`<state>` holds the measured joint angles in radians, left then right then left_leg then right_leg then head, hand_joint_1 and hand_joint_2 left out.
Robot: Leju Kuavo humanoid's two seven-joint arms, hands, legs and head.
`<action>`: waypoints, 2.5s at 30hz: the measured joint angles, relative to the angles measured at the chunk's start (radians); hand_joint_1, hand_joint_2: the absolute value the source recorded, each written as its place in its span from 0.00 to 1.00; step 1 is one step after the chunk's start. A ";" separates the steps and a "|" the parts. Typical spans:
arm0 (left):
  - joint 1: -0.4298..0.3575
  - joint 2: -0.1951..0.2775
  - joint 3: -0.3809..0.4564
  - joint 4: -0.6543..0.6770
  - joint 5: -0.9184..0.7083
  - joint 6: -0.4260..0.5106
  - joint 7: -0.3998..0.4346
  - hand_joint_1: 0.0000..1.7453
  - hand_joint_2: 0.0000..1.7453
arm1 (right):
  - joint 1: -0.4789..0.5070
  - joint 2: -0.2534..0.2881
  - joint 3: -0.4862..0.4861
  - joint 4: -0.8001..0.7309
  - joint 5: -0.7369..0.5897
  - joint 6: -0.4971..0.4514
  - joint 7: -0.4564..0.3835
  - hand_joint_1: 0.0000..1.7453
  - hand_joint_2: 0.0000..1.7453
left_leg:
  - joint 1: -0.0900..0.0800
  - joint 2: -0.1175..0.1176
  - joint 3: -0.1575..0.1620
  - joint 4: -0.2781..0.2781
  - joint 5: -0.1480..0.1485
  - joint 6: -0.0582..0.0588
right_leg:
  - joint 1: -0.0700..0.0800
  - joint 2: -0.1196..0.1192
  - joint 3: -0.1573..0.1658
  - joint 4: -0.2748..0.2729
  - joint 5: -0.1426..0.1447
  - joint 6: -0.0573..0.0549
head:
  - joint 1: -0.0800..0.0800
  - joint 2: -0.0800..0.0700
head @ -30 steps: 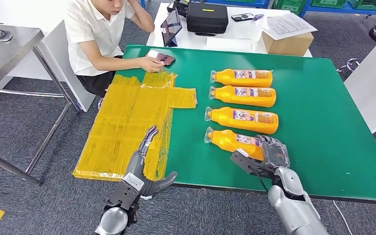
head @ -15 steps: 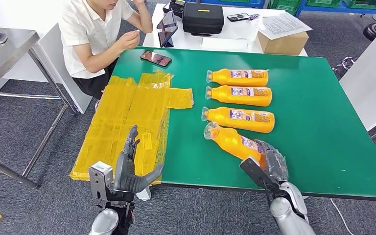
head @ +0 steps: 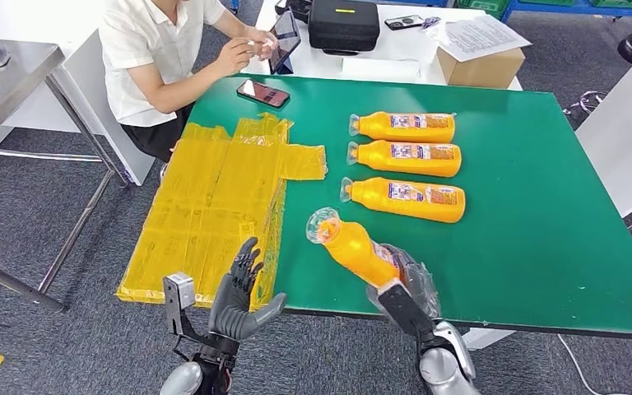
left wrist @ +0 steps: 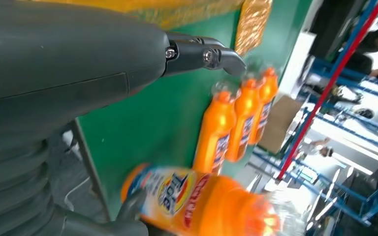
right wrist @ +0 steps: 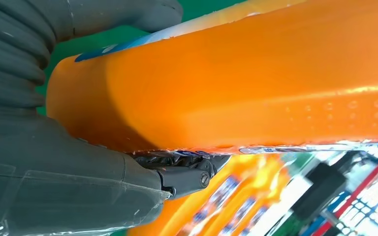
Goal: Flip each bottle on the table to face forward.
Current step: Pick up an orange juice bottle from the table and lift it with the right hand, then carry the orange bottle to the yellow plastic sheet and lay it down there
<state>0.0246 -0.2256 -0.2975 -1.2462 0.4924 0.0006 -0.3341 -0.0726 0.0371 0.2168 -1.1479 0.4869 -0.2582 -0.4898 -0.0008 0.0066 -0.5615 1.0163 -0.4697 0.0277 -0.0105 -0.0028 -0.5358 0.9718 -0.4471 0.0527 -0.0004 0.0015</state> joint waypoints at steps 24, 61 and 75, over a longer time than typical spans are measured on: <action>-0.118 0.011 -0.055 0.055 0.004 -0.004 -0.021 0.00 0.00 | -0.104 0.127 0.271 0.106 -0.080 0.091 -0.020 1.00 1.00 | 0.000 -0.001 -0.007 0.000 0.001 -0.001 | 0.000 0.000 -0.008 0.003 0.000 0.000 | 0.000 0.000; -0.163 -0.007 -0.048 0.083 0.046 0.110 -0.076 1.00 1.00 | -0.221 0.161 0.429 0.244 -0.089 0.024 0.019 0.23 1.00 | 0.000 -0.001 -0.008 0.000 0.001 -0.001 | 0.000 0.000 -0.009 0.003 0.000 0.000 | 0.000 0.000; -0.186 -0.007 0.010 0.070 0.168 0.090 -0.065 1.00 1.00 | -0.189 0.168 0.454 0.220 -0.167 -0.001 -0.118 0.00 0.00 | 0.000 -0.001 -0.008 0.000 0.001 -0.001 | 0.000 -0.001 -0.009 0.003 0.000 0.000 | 0.000 0.000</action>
<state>-0.1616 -0.2325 -0.2870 -1.1765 0.6602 0.0905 -0.3996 -0.2617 0.2055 0.6708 -0.9277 0.3196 -0.2593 -0.6077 -0.0012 0.0058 -0.5692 1.0166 -0.4685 0.0266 -0.0108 -0.0033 -0.5448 0.9745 -0.4471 0.0526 -0.0003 0.0015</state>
